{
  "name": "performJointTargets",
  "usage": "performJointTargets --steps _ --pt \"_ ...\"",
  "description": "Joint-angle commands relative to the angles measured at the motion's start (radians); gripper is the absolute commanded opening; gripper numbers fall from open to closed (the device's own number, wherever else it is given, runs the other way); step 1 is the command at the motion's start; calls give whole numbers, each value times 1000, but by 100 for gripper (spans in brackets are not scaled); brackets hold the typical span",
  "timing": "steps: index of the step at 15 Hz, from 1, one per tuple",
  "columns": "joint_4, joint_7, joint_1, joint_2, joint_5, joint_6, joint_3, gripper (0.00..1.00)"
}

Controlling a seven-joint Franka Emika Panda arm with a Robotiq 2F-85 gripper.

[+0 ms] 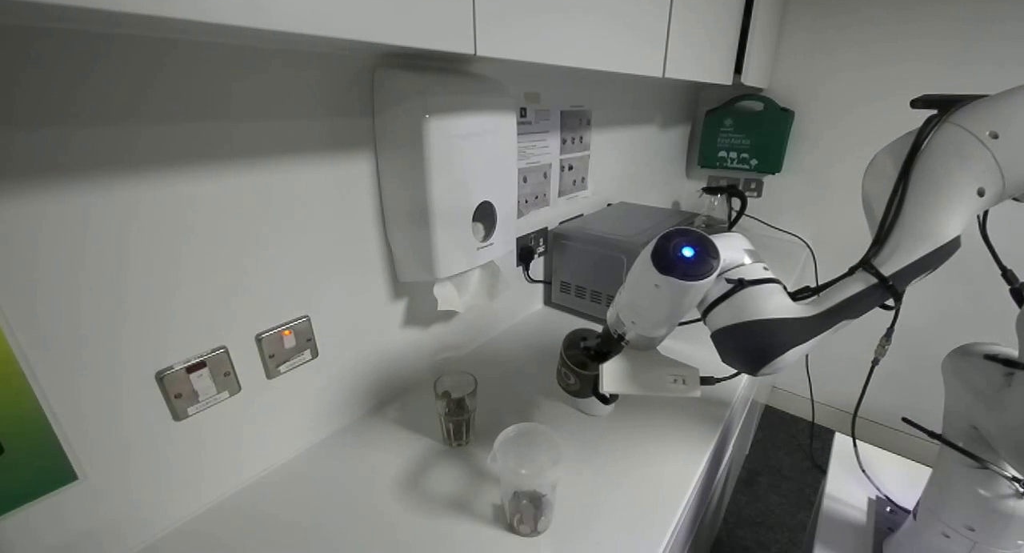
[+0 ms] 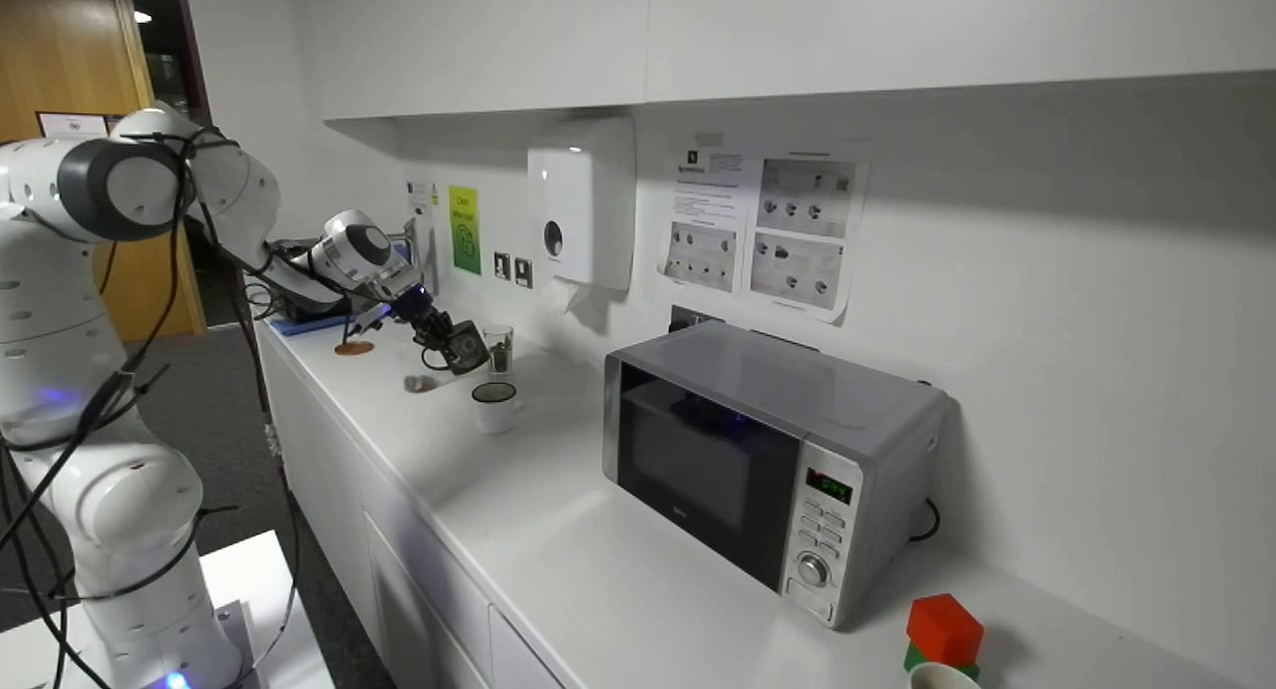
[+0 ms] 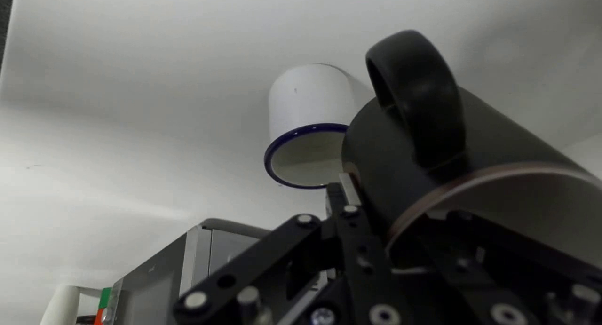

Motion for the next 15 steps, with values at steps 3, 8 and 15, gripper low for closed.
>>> performJointTargets --steps 3,8,15 --pt "-30 -31 -9 -58 -42 -39 61 2" --pt "-28 -116 -4 -47 -41 -35 87 2" --pt "-13 -142 -5 -12 -10 -31 100 9"
